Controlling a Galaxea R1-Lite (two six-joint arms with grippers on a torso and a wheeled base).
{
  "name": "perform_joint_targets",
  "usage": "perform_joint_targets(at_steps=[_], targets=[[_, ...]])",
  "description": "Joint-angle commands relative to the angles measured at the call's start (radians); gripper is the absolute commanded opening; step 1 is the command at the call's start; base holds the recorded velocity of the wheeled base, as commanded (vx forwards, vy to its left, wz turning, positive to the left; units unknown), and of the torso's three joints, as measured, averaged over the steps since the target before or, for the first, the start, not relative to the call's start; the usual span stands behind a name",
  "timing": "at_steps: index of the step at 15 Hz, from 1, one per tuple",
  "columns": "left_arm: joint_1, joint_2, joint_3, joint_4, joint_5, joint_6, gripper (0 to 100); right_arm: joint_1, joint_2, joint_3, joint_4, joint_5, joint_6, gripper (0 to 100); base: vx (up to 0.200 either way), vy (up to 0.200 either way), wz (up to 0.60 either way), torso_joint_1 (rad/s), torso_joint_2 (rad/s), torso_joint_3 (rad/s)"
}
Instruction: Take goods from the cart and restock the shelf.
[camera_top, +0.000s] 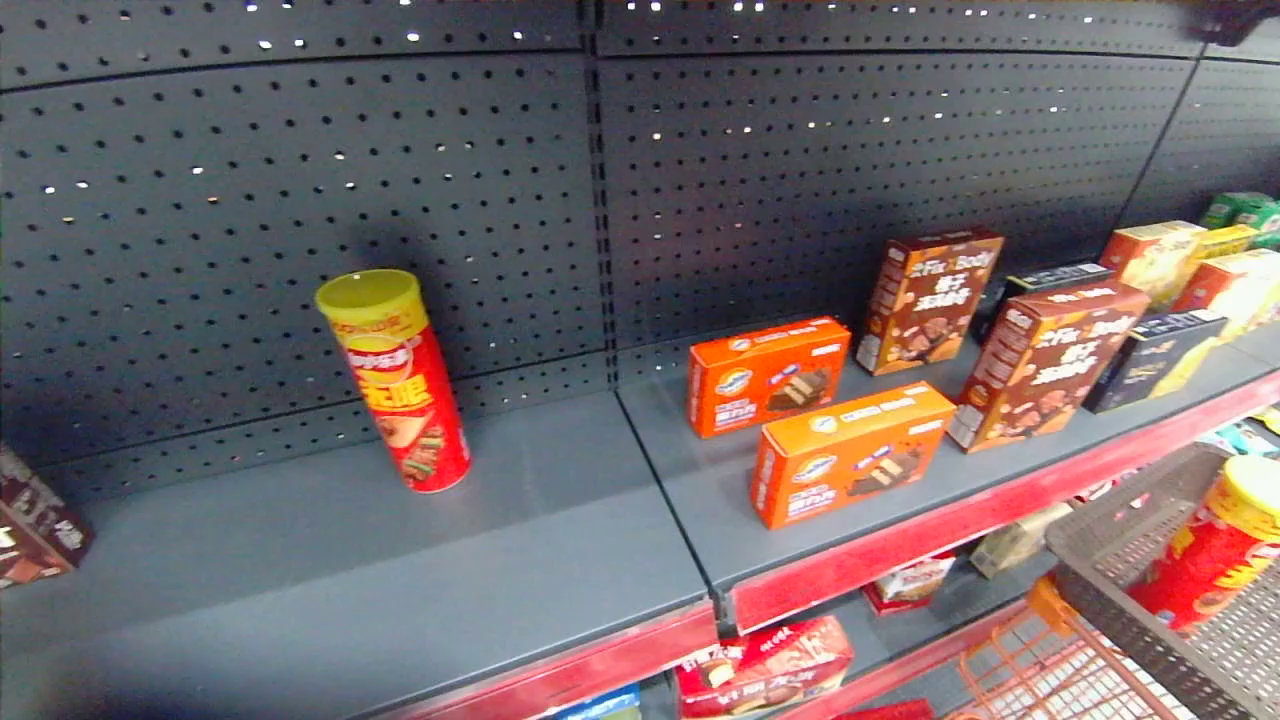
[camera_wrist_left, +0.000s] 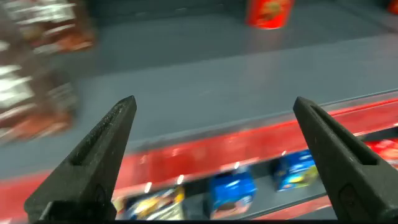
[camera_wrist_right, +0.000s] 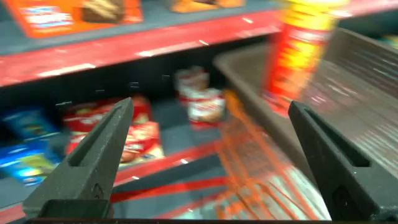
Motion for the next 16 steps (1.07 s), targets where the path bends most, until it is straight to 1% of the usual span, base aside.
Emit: perform_joint_targets(at_steps=[1,8,16], targets=[[0.0,0.001,0.0,0.0,0.0,0.0,100,0.0,0.001,-0.001,0.0,0.0,-0.001,100,0.0,0.0,-0.6,0.012,0.0,0.007],[0.0,0.001,0.0,0.0,0.0,0.0,100,0.0,0.001,0.001,0.0,0.0,0.001,100,0.0,0.0,-0.6,0.002,0.0,0.0],[0.0,0.001,0.0,0.0,0.0,0.0,100,0.0,0.001,-0.001,0.0,0.0,0.001,100,0.0,0.0,0.0,0.0,0.0,0.0]])
